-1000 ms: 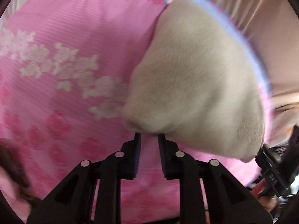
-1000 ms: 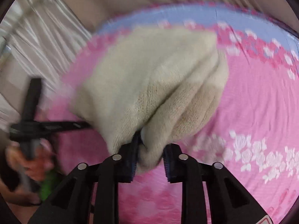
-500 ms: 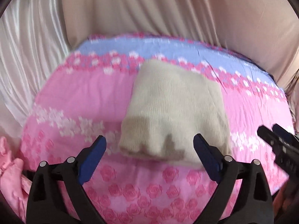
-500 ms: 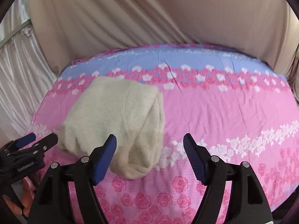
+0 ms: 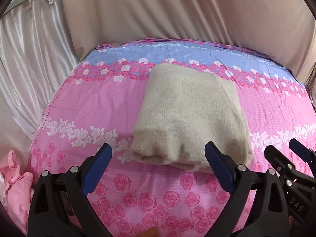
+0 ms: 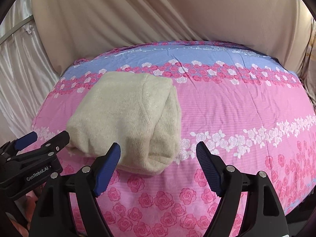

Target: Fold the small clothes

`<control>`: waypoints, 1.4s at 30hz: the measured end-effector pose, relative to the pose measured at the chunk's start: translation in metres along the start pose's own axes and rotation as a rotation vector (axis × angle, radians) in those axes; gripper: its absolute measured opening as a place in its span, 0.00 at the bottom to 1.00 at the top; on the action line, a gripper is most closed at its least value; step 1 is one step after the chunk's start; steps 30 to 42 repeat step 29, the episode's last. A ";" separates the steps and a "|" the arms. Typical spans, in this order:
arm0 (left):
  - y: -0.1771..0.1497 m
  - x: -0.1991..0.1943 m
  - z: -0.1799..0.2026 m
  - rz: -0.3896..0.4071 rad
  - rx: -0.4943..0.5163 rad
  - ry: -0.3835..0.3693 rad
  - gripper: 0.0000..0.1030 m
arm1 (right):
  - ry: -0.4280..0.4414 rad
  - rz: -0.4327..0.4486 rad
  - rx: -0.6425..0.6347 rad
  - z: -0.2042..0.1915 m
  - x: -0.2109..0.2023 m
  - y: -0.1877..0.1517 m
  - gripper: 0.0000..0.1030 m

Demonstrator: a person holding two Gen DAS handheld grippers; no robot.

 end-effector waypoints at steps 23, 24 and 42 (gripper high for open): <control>-0.013 -0.003 -0.004 0.015 -0.003 -0.021 0.95 | -0.018 0.001 0.027 -0.007 0.002 -0.007 0.74; -0.013 -0.003 -0.004 0.014 -0.003 -0.022 0.95 | -0.019 0.002 0.027 -0.008 0.002 -0.006 0.74; -0.015 -0.001 -0.002 -0.005 0.003 -0.023 0.95 | -0.020 0.003 0.025 -0.010 0.002 -0.006 0.74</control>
Point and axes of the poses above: each gripper's, at about its wrist camera, not at the fingertips, and x roughly the way its jaws point, z to its right, y to its top, the point moved 2 cm from there along x, roughly the way its jaws point, and after that the axes turned 1 degree about y, right-handed, at the moved point
